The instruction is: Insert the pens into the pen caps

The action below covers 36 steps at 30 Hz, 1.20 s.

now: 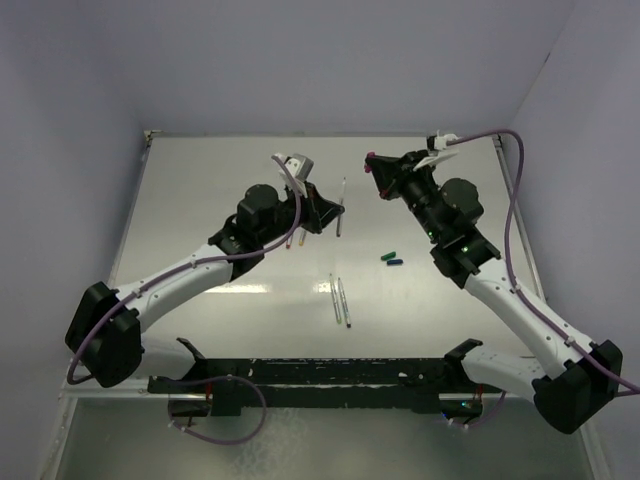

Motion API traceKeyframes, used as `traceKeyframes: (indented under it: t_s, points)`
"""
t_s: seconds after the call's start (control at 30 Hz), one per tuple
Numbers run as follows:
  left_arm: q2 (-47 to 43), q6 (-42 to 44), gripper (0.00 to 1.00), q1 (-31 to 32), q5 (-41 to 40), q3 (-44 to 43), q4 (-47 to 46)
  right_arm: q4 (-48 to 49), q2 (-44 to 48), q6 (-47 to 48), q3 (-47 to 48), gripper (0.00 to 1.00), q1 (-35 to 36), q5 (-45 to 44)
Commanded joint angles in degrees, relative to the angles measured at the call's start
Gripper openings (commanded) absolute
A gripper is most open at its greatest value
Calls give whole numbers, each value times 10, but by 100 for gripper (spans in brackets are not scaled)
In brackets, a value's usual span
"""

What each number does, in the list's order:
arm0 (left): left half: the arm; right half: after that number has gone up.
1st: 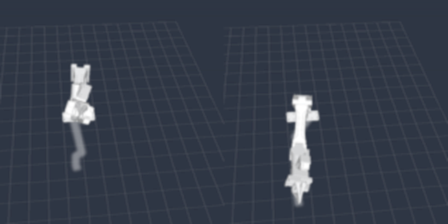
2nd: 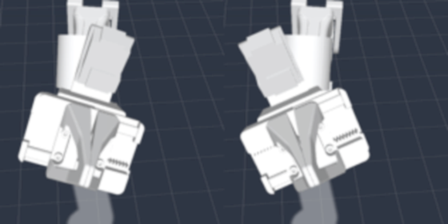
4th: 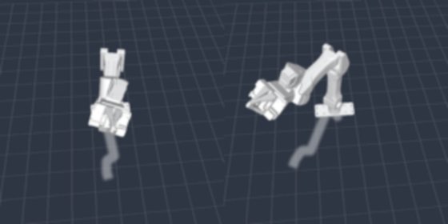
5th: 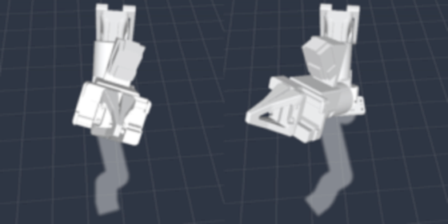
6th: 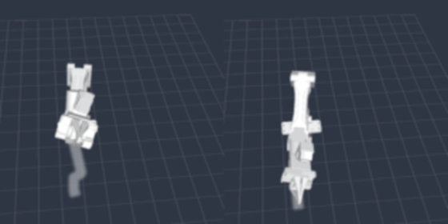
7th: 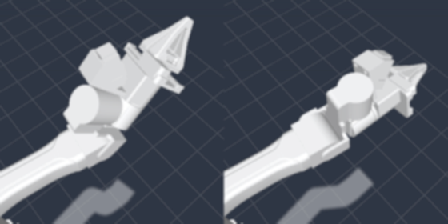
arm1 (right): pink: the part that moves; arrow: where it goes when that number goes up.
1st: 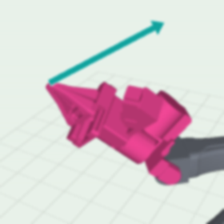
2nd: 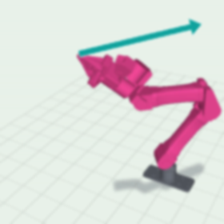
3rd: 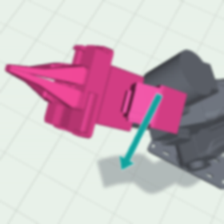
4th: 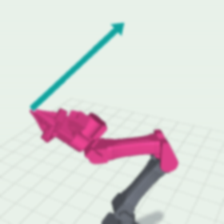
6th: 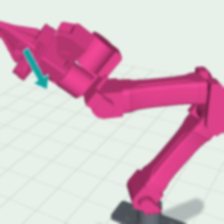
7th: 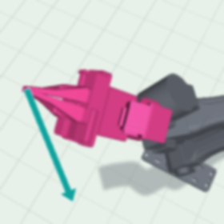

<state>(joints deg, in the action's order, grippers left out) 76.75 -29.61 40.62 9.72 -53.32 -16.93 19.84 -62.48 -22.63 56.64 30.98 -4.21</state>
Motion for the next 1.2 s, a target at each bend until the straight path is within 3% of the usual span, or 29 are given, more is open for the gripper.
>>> traceKeyframes:
  t_s: [0.0,0.37,1.17]
  points:
    - [12,-29,0,0,80,-37,-86,129,11,-18,-32,0,-3,36]
    - [1,-34,0,1,112,-39,-110,151,-3,-39,-44,0,-3,65]
    - [-5,-29,0,0,90,-37,-106,107,-13,-45,-50,0,-2,96]
